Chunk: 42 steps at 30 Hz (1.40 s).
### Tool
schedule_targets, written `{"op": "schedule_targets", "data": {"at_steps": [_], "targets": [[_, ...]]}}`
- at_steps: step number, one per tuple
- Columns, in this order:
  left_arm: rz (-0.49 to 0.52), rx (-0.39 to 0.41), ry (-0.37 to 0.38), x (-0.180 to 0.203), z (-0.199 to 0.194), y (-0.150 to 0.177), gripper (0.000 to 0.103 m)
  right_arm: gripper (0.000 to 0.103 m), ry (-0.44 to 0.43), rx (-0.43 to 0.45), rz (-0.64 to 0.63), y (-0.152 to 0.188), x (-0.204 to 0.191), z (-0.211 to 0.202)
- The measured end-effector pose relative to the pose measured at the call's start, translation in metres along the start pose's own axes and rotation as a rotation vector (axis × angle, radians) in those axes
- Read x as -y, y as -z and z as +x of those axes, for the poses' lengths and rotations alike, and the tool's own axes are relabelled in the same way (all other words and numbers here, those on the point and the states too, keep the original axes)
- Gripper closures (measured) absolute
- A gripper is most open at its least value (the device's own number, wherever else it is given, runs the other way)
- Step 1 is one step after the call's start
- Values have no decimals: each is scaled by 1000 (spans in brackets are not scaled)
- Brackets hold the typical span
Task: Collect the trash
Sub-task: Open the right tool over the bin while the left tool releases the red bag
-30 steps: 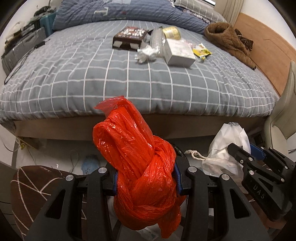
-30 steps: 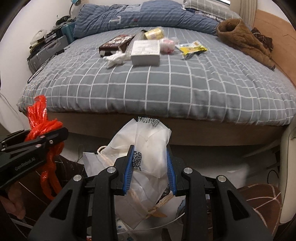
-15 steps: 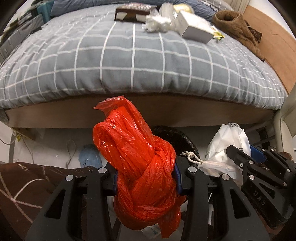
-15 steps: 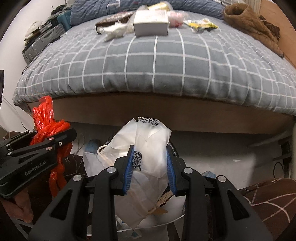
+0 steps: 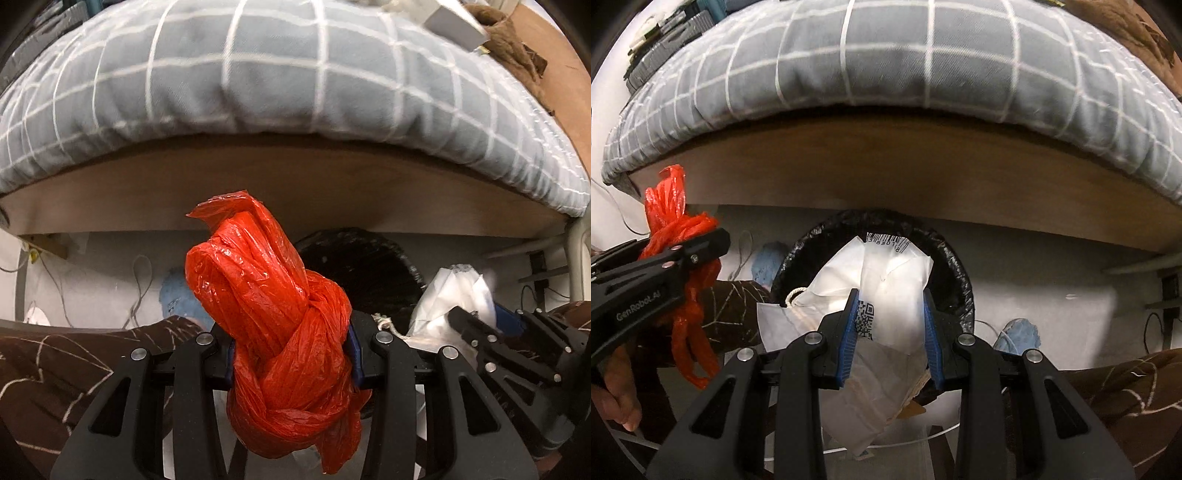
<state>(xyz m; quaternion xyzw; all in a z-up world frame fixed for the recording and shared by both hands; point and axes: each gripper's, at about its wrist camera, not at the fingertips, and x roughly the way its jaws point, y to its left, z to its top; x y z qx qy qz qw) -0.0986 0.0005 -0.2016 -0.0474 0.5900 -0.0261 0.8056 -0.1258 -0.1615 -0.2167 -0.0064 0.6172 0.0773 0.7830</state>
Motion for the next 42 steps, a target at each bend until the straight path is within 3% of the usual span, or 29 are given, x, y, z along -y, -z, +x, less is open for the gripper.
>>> {"op": "schedule_targets", "data": {"at_steps": [8, 14, 22, 28, 42], "targets": [[-34, -29, -9, -18, 13, 3, 61, 71, -10, -48, -30, -6, -11, 27], [-45, -33, -23, -27, 19, 5, 61, 63, -20, -65, -59, -3, -24, 35], [-14, -55, -10, -1, 29, 2, 61, 27, 29, -20, -23, 0, -4, 23], [33, -76, 16, 33, 31, 3, 61, 13, 90, 29, 37, 6, 32, 4], [146, -83, 51, 96, 31, 7, 61, 10, 175, 90, 140, 18, 89, -28]]}}
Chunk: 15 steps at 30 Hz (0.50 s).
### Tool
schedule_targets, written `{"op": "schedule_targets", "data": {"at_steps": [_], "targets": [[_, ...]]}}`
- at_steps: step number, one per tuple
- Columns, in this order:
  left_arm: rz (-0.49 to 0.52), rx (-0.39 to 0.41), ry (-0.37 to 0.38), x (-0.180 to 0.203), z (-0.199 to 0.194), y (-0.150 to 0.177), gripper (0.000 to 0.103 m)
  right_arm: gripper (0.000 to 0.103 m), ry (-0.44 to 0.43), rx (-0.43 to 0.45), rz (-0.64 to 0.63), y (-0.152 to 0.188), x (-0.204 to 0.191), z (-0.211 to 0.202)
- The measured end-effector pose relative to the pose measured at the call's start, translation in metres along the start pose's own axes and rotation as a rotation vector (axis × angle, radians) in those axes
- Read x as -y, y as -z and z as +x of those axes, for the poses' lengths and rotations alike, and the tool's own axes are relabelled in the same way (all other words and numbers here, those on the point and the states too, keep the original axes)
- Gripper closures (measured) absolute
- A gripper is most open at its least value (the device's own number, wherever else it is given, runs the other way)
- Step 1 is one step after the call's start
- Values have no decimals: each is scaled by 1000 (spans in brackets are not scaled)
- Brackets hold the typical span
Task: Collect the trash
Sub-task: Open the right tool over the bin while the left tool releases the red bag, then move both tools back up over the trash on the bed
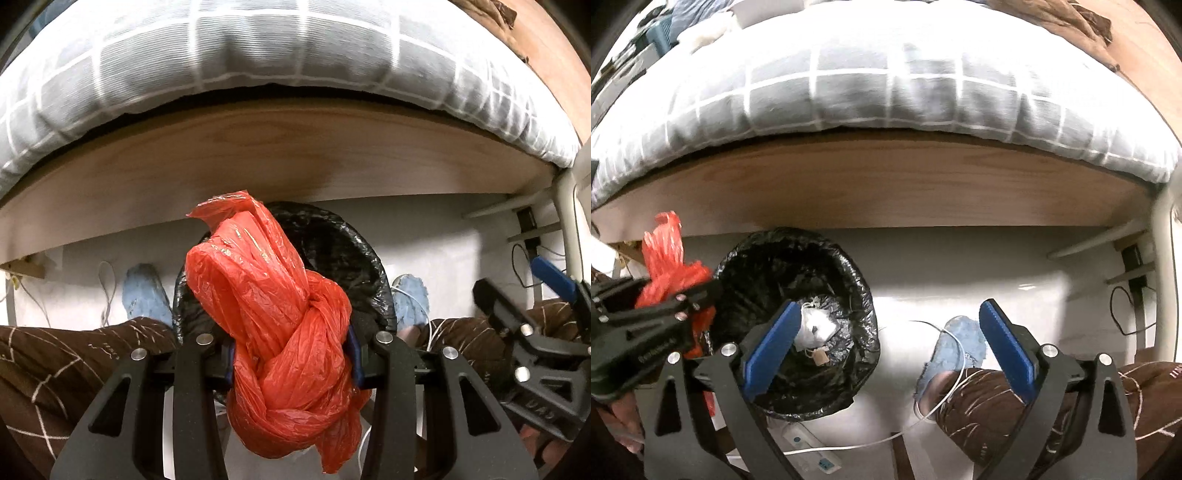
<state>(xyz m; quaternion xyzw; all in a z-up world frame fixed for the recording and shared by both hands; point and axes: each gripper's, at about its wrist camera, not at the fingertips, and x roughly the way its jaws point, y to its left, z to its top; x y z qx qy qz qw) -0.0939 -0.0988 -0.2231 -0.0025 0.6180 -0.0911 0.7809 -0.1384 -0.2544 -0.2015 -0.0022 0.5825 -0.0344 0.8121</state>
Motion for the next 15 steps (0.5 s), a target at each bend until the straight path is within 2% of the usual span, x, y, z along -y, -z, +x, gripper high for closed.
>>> {"op": "schedule_targets", "data": {"at_steps": [9, 11, 13, 15], "targets": [[34, -29, -24, 8, 11, 4, 56, 10, 6, 12, -12, -2, 3, 0], [41, -21, -31, 10, 12, 4, 52, 10, 2, 12, -10, -3, 2, 0], [45, -12, -24, 9, 11, 4, 41, 10, -1, 12, -8, -4, 1, 1], [41, 0, -27, 8, 8, 4, 36, 10, -1, 14, -9, -4, -1, 1]]}}
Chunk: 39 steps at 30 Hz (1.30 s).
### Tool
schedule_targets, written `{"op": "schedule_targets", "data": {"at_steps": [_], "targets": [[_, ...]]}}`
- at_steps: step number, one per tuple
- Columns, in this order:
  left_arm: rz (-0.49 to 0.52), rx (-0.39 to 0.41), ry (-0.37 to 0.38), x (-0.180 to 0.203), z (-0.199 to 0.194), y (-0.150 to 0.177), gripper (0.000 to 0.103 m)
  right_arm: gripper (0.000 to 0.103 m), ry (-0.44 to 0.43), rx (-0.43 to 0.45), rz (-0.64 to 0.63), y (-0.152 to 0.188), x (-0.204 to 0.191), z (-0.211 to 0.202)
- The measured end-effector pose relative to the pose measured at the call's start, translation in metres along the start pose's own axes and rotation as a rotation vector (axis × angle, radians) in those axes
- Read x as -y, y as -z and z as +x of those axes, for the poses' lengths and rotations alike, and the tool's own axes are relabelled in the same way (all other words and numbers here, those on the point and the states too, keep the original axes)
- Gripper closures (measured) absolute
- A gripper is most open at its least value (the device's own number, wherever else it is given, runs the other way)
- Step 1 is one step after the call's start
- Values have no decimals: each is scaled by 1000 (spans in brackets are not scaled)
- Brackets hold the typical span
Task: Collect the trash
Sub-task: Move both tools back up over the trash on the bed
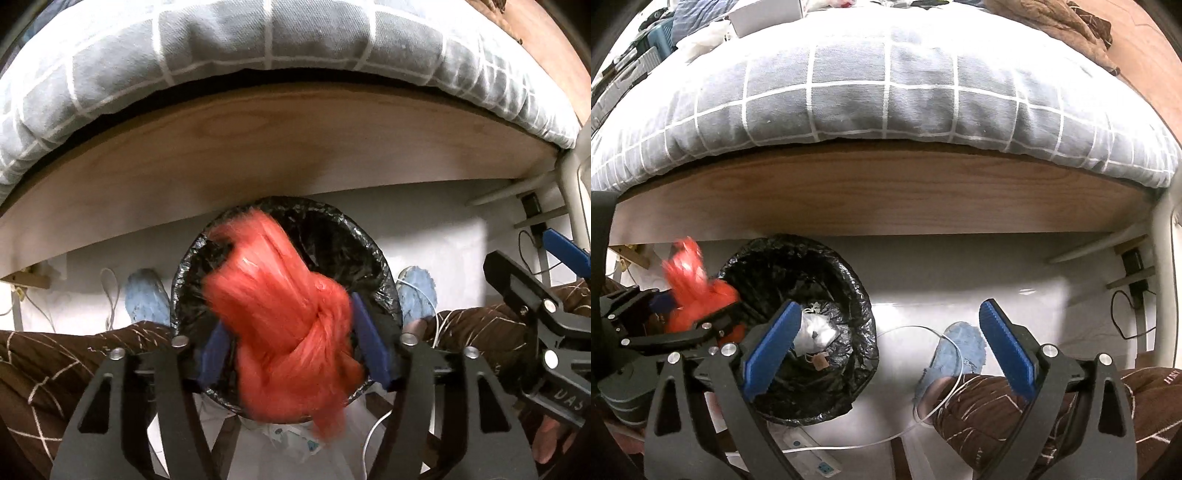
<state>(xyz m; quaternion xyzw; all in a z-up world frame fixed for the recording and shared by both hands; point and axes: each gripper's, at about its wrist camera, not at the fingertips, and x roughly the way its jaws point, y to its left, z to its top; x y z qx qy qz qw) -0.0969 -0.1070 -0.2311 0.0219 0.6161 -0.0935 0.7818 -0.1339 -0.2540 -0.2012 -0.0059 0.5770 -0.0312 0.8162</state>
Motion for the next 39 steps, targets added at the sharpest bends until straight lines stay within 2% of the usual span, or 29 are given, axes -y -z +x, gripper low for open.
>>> {"op": "schedule_targets", "data": {"at_steps": [9, 13, 18, 25, 39], "targets": [[-84, 95, -10, -25, -26, 1, 12, 10, -15, 22, -3, -4, -10, -7], [-91, 139, -44, -32, -42, 2, 9, 10, -9, 50, -19, -7, -15, -18], [-102, 175, -60, -42, -65, 3, 7, 10, -23, 72, -17, -10, -18, -38], [-106, 231, -88, -49, -103, -3, 7, 10, -27, 147, -57, -24, -25, -72], [-133, 324, -125, -74, -166, -37, 7, 10, -81, 241, -71, -63, -25, -126]]}}
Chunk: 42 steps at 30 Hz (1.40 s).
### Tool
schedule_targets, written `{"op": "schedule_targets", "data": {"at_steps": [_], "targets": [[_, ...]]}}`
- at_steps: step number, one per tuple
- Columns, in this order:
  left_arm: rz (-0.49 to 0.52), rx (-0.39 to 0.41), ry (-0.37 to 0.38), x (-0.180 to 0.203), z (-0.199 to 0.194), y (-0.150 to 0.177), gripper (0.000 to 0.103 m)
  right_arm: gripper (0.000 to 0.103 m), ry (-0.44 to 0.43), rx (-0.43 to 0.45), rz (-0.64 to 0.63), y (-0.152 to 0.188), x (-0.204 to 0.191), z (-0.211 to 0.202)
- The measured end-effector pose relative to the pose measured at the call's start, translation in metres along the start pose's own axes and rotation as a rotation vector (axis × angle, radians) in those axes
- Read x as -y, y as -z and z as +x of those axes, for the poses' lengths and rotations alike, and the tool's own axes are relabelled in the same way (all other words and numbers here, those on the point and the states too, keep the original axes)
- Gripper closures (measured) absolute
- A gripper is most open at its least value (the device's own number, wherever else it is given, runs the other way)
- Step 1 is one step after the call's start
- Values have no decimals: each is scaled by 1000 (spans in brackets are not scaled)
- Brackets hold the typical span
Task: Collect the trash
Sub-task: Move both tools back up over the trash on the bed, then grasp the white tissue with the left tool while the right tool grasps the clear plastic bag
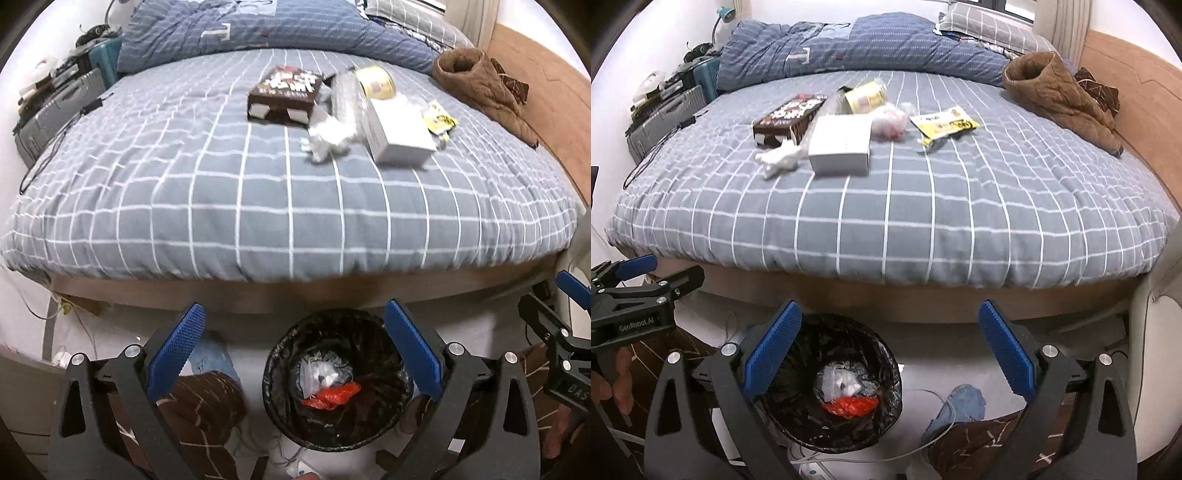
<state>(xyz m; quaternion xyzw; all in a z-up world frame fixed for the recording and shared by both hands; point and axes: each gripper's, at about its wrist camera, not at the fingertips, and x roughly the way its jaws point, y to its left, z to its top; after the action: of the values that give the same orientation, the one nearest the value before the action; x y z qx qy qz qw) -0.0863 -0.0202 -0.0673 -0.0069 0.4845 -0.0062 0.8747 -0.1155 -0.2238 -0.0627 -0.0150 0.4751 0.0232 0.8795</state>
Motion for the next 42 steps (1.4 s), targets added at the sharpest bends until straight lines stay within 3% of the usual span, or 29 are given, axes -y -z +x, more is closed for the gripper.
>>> {"op": "schedule_targets", "data": {"at_steps": [9, 17, 29, 33, 38, 42], "targets": [[1, 37, -11, -5, -2, -44, 7, 10, -15, 35, -4, -39, 0, 4], [18, 50, -6, 2, 21, -81, 7, 10, -21, 53, -22, -80, 2, 26], [33, 25, 37, 17, 75, -127, 11, 10, 35, 55, 25, -145, 53, 85], [56, 9, 37, 24, 92, -140, 18, 10, 38, 62, 34, -171, 70, 105], [53, -1, 46, 25, 105, -151, 27, 10, -46, 61, 5, -199, 73, 130], [71, -29, 59, 31, 115, -154, 43, 15, -110, 38, -31, -216, 58, 152]]}}
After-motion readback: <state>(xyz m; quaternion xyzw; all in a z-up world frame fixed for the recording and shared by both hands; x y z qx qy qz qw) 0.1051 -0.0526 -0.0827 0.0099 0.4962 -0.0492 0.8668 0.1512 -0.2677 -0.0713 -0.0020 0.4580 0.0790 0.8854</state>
